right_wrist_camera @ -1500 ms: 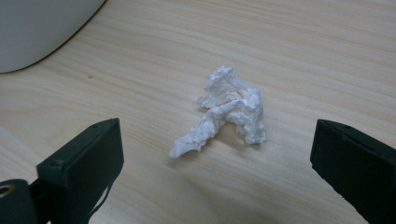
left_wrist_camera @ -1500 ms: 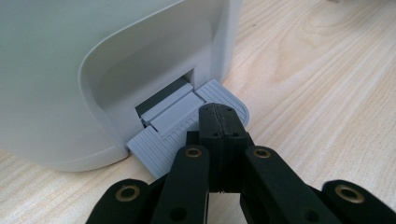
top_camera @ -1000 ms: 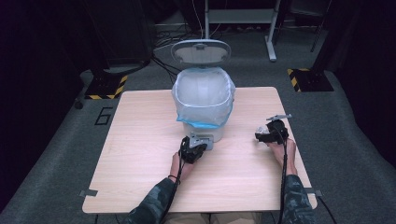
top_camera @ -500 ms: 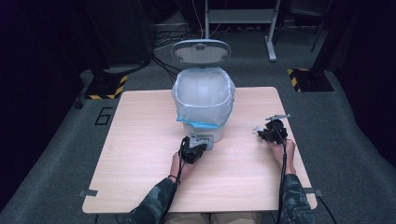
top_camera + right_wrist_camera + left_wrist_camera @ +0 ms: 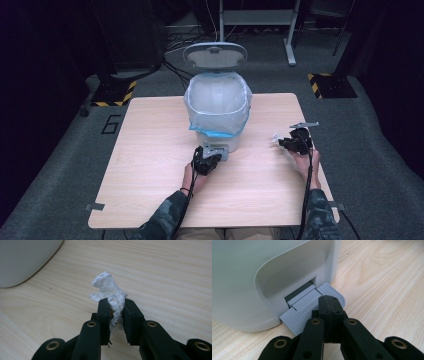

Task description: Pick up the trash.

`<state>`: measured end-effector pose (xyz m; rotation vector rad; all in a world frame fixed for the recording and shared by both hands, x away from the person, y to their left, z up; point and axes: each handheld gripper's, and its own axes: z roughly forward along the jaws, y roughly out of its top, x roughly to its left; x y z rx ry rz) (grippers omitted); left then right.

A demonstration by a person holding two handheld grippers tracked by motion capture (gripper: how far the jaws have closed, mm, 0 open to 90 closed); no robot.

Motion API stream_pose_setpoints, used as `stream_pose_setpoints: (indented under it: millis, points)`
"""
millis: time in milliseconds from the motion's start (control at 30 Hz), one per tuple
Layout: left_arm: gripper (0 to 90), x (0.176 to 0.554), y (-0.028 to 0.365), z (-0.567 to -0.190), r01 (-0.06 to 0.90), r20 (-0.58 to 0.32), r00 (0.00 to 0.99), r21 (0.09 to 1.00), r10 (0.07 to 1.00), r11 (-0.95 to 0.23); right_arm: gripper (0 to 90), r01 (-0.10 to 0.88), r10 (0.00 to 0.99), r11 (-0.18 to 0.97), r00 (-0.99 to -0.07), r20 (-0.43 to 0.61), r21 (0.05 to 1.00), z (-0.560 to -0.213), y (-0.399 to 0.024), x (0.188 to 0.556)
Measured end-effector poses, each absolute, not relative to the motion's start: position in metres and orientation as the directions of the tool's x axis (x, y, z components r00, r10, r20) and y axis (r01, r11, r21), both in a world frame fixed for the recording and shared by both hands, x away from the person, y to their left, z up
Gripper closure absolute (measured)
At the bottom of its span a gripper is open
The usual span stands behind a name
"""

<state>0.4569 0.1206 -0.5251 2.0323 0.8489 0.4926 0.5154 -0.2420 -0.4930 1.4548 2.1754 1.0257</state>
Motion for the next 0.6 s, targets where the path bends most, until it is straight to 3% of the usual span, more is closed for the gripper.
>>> stream_pose_setpoints:
  millis: [600]
  points:
    - [89.8, 0.457, 0.121, -0.525, 0.385, 0.028, 0.691, 0.831, 0.723, -0.401, 78.1, 0.645, 0.874, 0.198, -0.458, 0.165, 0.738, -0.463, -0.239, 0.498]
